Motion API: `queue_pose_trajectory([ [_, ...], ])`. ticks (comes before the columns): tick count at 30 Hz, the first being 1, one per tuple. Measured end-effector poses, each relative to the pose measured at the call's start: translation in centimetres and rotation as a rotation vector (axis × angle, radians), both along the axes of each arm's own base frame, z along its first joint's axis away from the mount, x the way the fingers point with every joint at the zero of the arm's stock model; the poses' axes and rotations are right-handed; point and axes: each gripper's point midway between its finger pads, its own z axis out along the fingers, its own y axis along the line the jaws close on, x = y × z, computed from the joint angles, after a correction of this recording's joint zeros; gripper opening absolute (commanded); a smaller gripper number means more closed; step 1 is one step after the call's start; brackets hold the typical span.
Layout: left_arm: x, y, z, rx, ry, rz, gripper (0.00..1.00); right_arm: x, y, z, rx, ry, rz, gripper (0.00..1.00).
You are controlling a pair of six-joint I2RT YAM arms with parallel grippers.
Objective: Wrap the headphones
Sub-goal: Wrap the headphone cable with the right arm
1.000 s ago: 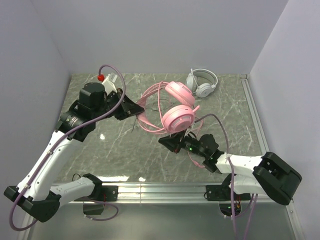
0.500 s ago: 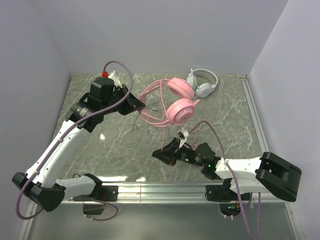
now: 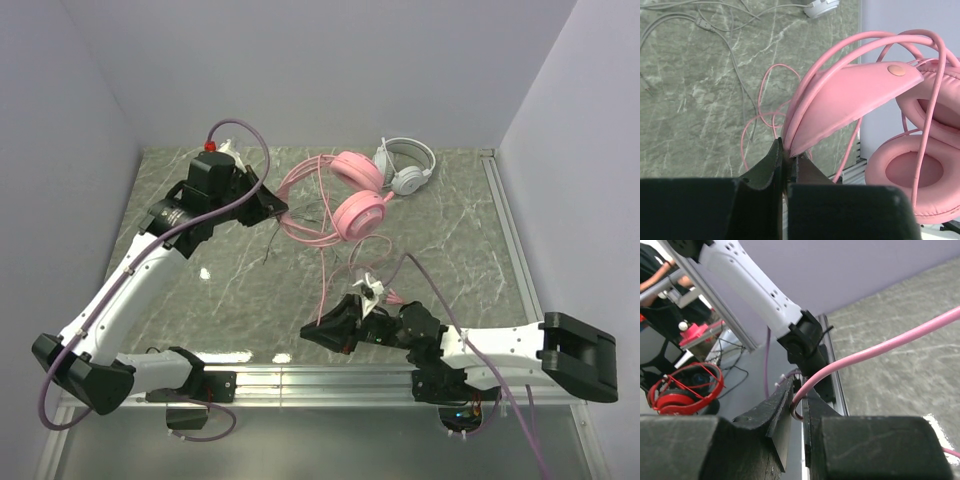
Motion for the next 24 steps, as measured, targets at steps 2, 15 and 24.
queue_pose_trajectory([
  [2, 0.2, 0.2, -0.3, 0.009, 0.004, 0.01, 0.0, -0.2, -0.3, 0.7, 0.023, -0.005, -0.002, 0.2],
  [15, 1.7, 1.5, -2.0, 0.055, 0.027, 0.07, 0.0, -2.1, -3.5, 5.9, 0.187, -0.039, 0.022, 0.21],
  [24, 2.3, 2.1, -4.9, 0.111, 0.066, 0.093, 0.0, -2.4, -4.5, 6.8, 0.192, -0.028, 0.023, 0.21],
])
